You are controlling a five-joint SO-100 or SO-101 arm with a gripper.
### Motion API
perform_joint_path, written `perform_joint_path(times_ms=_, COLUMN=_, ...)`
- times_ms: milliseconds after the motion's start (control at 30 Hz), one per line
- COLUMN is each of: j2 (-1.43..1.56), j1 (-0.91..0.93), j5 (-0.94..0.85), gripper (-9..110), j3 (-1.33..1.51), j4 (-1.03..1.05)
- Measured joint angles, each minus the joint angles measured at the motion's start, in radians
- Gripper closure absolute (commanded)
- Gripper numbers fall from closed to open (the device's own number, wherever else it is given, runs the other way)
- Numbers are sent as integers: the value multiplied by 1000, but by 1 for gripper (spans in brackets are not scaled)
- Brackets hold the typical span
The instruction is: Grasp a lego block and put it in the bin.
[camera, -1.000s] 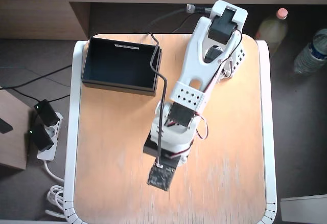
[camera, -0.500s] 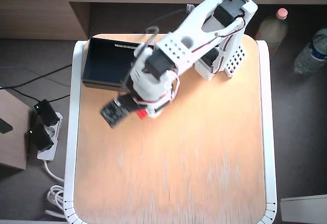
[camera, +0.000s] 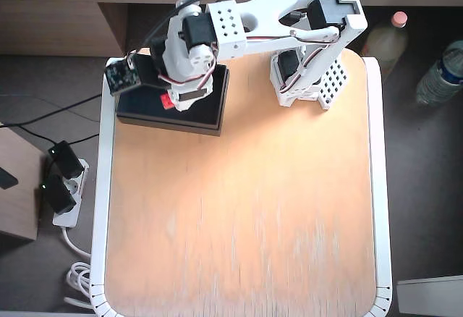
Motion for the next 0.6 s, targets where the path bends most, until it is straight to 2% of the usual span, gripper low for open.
perform_joint_path(times_ms=200, j2=0, j1=81, j5=60, gripper=101, j3=92, j4=-67)
perform_joint_path(times_ms=600, j2=0, j1=175, j5=127, gripper=101, j3=376, j4=-422)
